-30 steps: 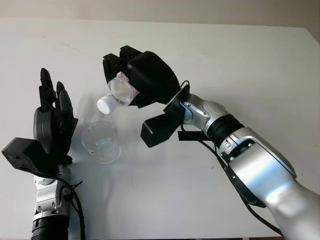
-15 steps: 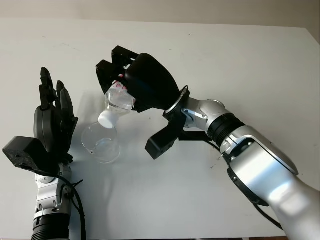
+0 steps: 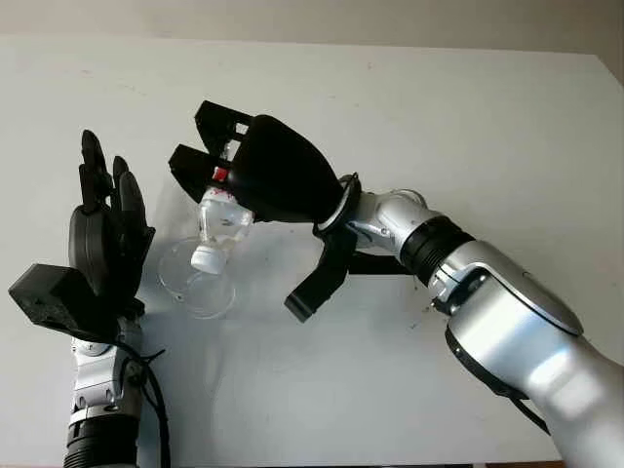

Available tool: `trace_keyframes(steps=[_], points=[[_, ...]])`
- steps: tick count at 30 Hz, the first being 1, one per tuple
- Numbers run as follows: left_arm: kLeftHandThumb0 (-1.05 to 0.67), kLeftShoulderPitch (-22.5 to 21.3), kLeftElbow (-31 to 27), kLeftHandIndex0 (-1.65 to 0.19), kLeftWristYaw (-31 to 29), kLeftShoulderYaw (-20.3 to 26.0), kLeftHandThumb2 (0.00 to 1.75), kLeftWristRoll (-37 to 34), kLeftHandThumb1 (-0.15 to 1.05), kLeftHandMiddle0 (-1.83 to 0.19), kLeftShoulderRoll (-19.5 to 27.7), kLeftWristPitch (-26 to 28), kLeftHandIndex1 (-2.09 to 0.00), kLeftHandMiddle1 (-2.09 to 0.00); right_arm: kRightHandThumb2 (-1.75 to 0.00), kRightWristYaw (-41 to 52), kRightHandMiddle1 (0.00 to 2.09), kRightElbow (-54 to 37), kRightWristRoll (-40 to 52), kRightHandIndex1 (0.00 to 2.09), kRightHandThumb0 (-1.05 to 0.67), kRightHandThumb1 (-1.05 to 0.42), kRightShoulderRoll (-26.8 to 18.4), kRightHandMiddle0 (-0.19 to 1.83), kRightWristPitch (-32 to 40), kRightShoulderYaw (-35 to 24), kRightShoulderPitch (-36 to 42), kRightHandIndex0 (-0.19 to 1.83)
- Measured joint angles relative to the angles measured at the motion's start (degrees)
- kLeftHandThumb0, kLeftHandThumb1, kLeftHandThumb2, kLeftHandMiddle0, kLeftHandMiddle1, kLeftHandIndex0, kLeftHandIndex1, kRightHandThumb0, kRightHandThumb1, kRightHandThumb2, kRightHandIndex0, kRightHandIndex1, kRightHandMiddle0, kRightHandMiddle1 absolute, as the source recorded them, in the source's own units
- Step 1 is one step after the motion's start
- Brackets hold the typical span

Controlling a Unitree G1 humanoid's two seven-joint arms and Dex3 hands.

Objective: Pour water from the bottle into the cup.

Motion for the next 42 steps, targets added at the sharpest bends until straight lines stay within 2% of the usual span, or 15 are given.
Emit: trace_keyframes(steps=[5,16,25,27,30,34,36,37,39,42], points=[[-0.81,0.0,0.0,0.14,0.0,0.0,0.55,0.0,1.05,0.07,0.0,0.0,-0.06,-0.05,-0.09,-2.5,2.09,-1.1,-2.4,2.09,-0.33,-1.03,-0.2,0.69,3.6,1.6,-0.2,1.12],[-0.81,0.0,0.0,0.14,0.2,-0.1,0.55,0.0,1.05,0.07,0.0,0.0,-0.05,-0.05,-0.06,-5.2,2.06,-2.2,-4.0,2.09,-0.35,-1.04,-0.8,0.61,6.6,3.3,-0.3,1.08],[-0.81,0.0,0.0,0.14,0.3,-0.2,0.54,0.0,1.05,0.07,0.0,0.0,-0.05,-0.05,-0.06,-6.0,2.09,-2.2,-4.0,2.09,-0.35,-1.04,-0.9,0.62,6.8,3.5,-0.4,1.08],[-0.82,0.0,0.0,0.14,0.3,-0.2,0.54,0.0,1.05,0.08,0.0,0.0,-0.05,-0.05,-0.06,-6.2,2.09,-2.1,-4.0,2.09,-0.34,-1.04,-0.9,0.68,6.8,3.5,-0.5,1.1],[-0.81,0.0,0.0,0.14,0.3,-0.2,0.54,0.0,1.05,0.07,0.0,0.0,-0.06,-0.05,-0.06,-4.7,2.09,-1.8,-0.8,2.09,-0.31,-1.04,-0.8,0.76,3.2,2.5,-0.5,1.14],[-0.81,0.0,0.0,0.14,0.4,-0.2,0.55,0.0,1.05,0.07,0.0,0.0,-0.06,-0.05,-0.11,1.2,2.09,-0.3,7.5,2.09,-0.22,-1.05,0.0,0.86,-2.3,-2.1,-0.4,1.18],[-0.81,0.0,0.0,0.14,0.4,-0.2,0.55,0.0,1.05,0.08,0.0,0.0,-0.05,-0.05,-0.17,5.7,2.09,0.6,12.5,2.09,-0.16,-1.02,0.4,0.89,-4.6,-5.3,-0.1,1.21],[-0.81,0.0,0.0,0.14,0.3,-0.2,0.54,0.0,1.05,0.08,0.0,0.0,-0.05,-0.05,-0.49,8.9,2.09,0.9,15.4,2.09,-0.11,-0.88,0.6,0.9,-5.9,-7.0,0.2,1.24],[-0.81,0.1,-0.1,0.14,0.3,-0.2,0.54,0.0,1.05,0.08,0.0,0.0,-0.05,-0.05,-0.75,15.6,2.09,1.5,21.5,2.09,-0.1,-0.74,1.0,0.89,-7.4,-11.1,1.5,1.24],[-0.8,0.1,-0.2,0.13,0.3,-0.2,0.55,0.0,1.05,0.07,0.0,0.0,-0.06,-0.06,-0.72,28.2,2.09,1.9,31.7,2.09,-0.08,-0.76,1.8,0.88,-8.3,-17.4,3.8,1.26]])
